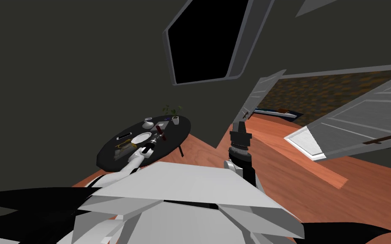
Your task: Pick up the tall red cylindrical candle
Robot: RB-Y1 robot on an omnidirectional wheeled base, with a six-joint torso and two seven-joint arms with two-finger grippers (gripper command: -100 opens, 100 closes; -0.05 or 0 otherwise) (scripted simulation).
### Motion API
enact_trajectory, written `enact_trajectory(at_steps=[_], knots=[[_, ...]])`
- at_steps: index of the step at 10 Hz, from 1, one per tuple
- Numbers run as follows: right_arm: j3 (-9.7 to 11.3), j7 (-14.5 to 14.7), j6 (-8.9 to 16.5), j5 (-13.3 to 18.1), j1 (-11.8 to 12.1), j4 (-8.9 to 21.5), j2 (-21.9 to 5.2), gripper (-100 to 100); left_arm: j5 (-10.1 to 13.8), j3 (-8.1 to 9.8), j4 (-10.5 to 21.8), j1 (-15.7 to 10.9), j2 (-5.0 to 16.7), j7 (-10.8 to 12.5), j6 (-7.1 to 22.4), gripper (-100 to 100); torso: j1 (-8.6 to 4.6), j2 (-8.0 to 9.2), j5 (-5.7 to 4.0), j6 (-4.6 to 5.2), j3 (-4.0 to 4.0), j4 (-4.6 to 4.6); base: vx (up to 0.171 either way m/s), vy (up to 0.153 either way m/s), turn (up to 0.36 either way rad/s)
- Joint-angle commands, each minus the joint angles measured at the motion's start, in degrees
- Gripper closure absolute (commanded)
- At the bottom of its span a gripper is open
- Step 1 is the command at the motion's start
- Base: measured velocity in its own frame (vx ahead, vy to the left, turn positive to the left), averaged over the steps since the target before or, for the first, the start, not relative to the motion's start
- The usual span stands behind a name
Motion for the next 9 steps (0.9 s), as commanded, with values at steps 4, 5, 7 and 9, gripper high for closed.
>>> enact_trajectory(at_steps=[4, 5, 7, 9], knots=[[0.0, 0.0, 0.0, 0.0, 0.0, 0.0, 0.0, 0, -2.5, -0.78, -2.1, -0.9, -2.3, 0.6, 2.5, -100, 0.03, -0.18, 0.01, -0.01, -0.10, -0.04, -0.022, 0.013, 0.024], [0.0, 0.0, 0.0, 0.0, 0.0, 0.0, 0.0, 0, -4.2, -1.33, -4.6, -1.1, -4.0, 0.4, 4.4, -100, 0.26, -0.21, 0.06, -0.04, -0.12, -0.05, 0.012, 0.150, 0.186], [0.0, 0.0, 0.0, 0.0, 0.0, 0.0, 0.0, 0, -7.3, -1.88, -7.2, -1.3, -7.7, 0.3, 6.3, -100, 0.56, -0.31, 0.14, -0.03, -0.18, -0.08, 0.017, 0.141, 0.141], [0.0, 0.0, 0.0, 0.0, 0.0, 0.0, 0.0, 0, -7.6, -1.88, -7.2, -1.3, -9.1, 0.3, 6.3, -100, 0.41, -0.28, 0.12, 0.00, -0.17, -0.07, 0.002, 0.062, 0.012]])
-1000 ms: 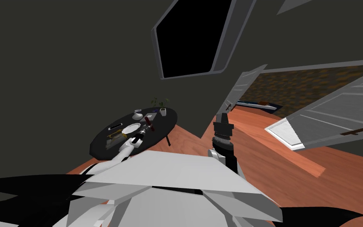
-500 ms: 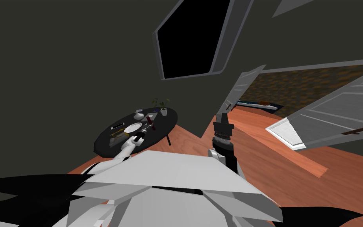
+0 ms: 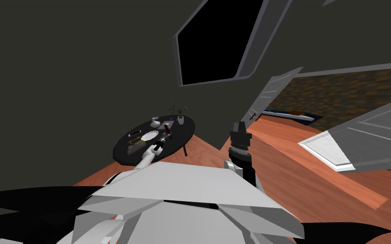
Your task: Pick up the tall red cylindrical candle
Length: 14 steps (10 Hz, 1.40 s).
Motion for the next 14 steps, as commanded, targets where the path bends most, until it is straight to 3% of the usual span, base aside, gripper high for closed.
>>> enact_trajectory(at_steps=[1, 2, 3, 4, 5, 6, 7, 8, 9, 10, 11, 12, 13, 14], knots=[[0.0, 0.0, 0.0, 0.0, 0.0, 0.0, 0.0, 0, -2.7, -0.72, -2.9, 0.3, -2.9, 0.2, 2.3, -100, 0.00, 0.00, 0.00, 0.00, 0.00, 0.00, -0.001, 0.068, 0.173], [0.0, 0.0, 0.0, 0.0, 0.0, 0.0, 0.0, 0, -2.7, -0.72, -3.5, 0.3, -3.5, 0.2, 2.3, -100, 0.06, 0.00, 0.00, -0.03, 0.00, 0.00, 0.002, 0.070, 0.075], [0.0, 0.0, 0.0, 0.0, 0.0, 0.0, 0.0, 0, -5.3, -1.27, -6.0, 0.1, -5.8, 0.1, 4.2, -100, 0.07, 0.01, 0.01, -0.01, 0.01, 0.00, 0.017, 0.118, 0.134], [0.0, 0.0, 0.0, 0.0, 0.0, 0.0, 0.0, 0, -5.3, -1.27, -6.0, 0.1, -6.7, 0.1, 4.2, -100, 0.23, -0.04, 0.03, -0.02, -0.01, 0.00, 0.018, 0.096, 0.056], [0.0, 0.0, 0.0, 0.0, 0.0, 0.0, 0.0, 0, -7.8, -1.82, -8.6, -0.1, -8.6, -0.1, 6.1, -100, 0.18, -0.05, 0.04, 0.00, -0.03, -0.01, 0.019, 0.108, 0.143], [0.0, 0.0, 0.0, 0.0, 0.0, 0.0, 0.0, 0, -7.9, -1.82, -8.6, -0.1, -9.9, -0.1, 6.1, -100, 0.21, -0.07, 0.03, -0.02, -0.04, -0.01, 0.022, 0.089, 0.070], [0.0, 0.0, 0.0, 0.0, 0.0, 0.0, 0.0, 0, -10.3, -2.36, -11.1, -0.3, -12.0, -0.3, 8.0, -100, 0.15, -0.06, 0.03, -0.01, -0.03, -0.02, 0.024, 0.114, 0.143], [0.0, 0.0, 0.0, 0.0, 0.0, 0.0, 0.0, 0, -10.4, -2.36, -11.1, -0.3, -12.9, -0.3, 8.0, -100, 0.24, -0.08, 0.03, -0.02, -0.04, -0.01, 0.012, 0.102, 0.074], [0.0, 0.0, 0.0, 0.0, 0.0, 0.0, 0.0, 0, -12.8, -2.91, -12.8, -0.5, -14.9, -0.5, 9.9, -100, 0.19, -0.03, 0.04, 0.00, -0.02, -0.01, 0.001, 0.111, 0.141], [0.0, 0.0, 0.0, 0.0, 0.0, 0.0, 0.0, 0, -13.0, -2.91, -13.6, -0.5, -16.4, -0.5, 9.9, -100, 0.21, 0.02, 0.03, -0.03, 0.01, 0.01, 0.010, 0.083, 0.064], [0.0, 0.0, 0.0, 0.0, 0.0, 0.0, 0.0, 0, -15.6, -3.46, -16.2, -0.7, -18.7, -0.7, 11.8, -100, 0.13, 0.01, 0.03, 0.00, 0.01, 0.00, 0.028, 0.093, 0.125], [0.0, 0.0, 0.0, 0.0, 0.0, 0.0, 0.0, 0, -15.6, -3.46, -16.2, -0.7, -19.6, -0.7, 11.8, -100, 0.16, -0.05, 0.02, -0.01, -0.02, 0.00, 0.033, 0.086, 0.080], [0.0, 0.0, 0.0, 0.0, 0.0, 0.0, 0.0, 0, -17.9, -4.01, -17.8, -0.9, -21.7, -0.9, 13.7, -100, 0.13, -0.07, 0.02, 0.00, -0.04, -0.01, 0.025, 0.089, 0.150], [0.0, 0.0, 0.0, 0.0, 0.0, 0.0, 0.0, 0, -18.1, -4.01, -18.7, -0.9, -22.8, -0.9, 13.7, -100, 0.14, -0.05, 0.02, -0.02, -0.03, -0.01, 0.006, 0.085, 0.078]])
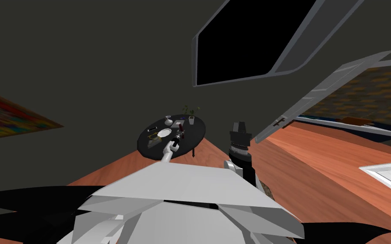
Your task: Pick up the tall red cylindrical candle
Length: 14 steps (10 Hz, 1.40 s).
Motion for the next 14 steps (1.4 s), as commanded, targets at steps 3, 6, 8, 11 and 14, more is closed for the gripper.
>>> enact_trajectory(at_steps=[3, 6, 8, 11, 14], knots=[[0.0, 0.0, 0.0, 0.0, 0.0, 0.0, 0.0, 0, -0.1, 0.02, 0.0, 0.0, -0.1, 0.0, 0.1, 100, -0.24, 0.05, -0.05, 0.00, 0.03, 0.01, 0.000, 0.014, -0.001], [0.0, 0.0, 0.0, 0.0, 0.0, 0.0, 0.0, 0, -0.1, -0.01, 0.0, -0.1, -0.1, 0.0, 0.0, 100, -0.28, 0.05, -0.07, -0.03, 0.03, 0.01, 0.000, 0.000, 0.000], [0.0, 0.0, 0.0, 0.0, 0.0, 0.0, 0.0, 0, 2.2, 0.42, 1.9, 0.1, 2.5, 0.2, -1.6, 100, -0.28, 0.06, -0.07, -0.03, 0.03, 0.01, -0.004, -0.034, -0.082], [0.0, 0.0, 0.0, 0.0, 0.0, 0.0, 0.0, 0, 7.1, 1.52, 7.0, 0.5, 8.4, 0.6, -5.3, 100, -0.81, -0.08, 0.10, 0.22, -0.28, -0.46, -0.030, -0.131, -0.148], [0.0, 0.0, 0.0, 0.0, 0.0, 0.0, 0.0, 0, 9.9, 2.06, 9.5, 0.7, 12.2, 0.8, -7.2, 100, -0.74, -0.27, 0.49, 0.31, -0.67, -1.06, -0.018, -0.103, -0.091]])
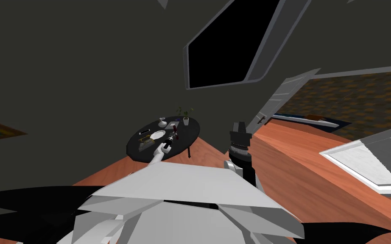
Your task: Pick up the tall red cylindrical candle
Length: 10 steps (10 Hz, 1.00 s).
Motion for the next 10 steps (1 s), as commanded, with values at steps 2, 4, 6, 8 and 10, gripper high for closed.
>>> enact_trajectory(at_steps=[2, 4, 6, 8, 10], knots=[[0.0, 0.0, 0.0, 0.0, 0.0, 0.0, 0.0, 0, 2.9, 0.48, 2.5, 0.8, 3.7, 0.3, -1.9, 100, -0.03, -0.06, 0.02, 0.02, -0.04, -0.01, -0.010, -0.110, -0.093], [0.0, 0.0, 0.0, 0.0, 0.0, 0.0, 0.0, 0, 5.5, 1.03, 4.4, 1.0, 6.5, 0.5, -3.7, 100, 0.26, -0.12, 0.08, -0.02, -0.07, -0.02, -0.012, -0.051, -0.070], [0.0, 0.0, 0.0, 0.0, 0.0, 0.0, 0.0, 0, 8.0, 1.58, 7.4, 1.2, 9.1, 0.6, -5.6, 100, 0.21, -0.09, 0.11, -0.01, -0.05, -0.01, -0.007, -0.092, -0.115], [0.0, 0.0, 0.0, 0.0, 0.0, 0.0, 0.0, 0, 8.1, 1.58, 7.6, 1.2, 10.2, 0.6, -5.6, 100, 0.24, -0.32, 0.16, 0.01, -0.21, -0.11, -0.006, -0.069, -0.031], [0.0, 0.0, 0.0, 0.0, 0.0, 0.0, 0.0, 0, 10.6, 2.13, 10.1, 1.4, 13.4, 0.8, -7.5, 100, 0.37, -0.32, 0.23, 0.04, -0.22, -0.12, -0.006, -0.073, -0.120]])
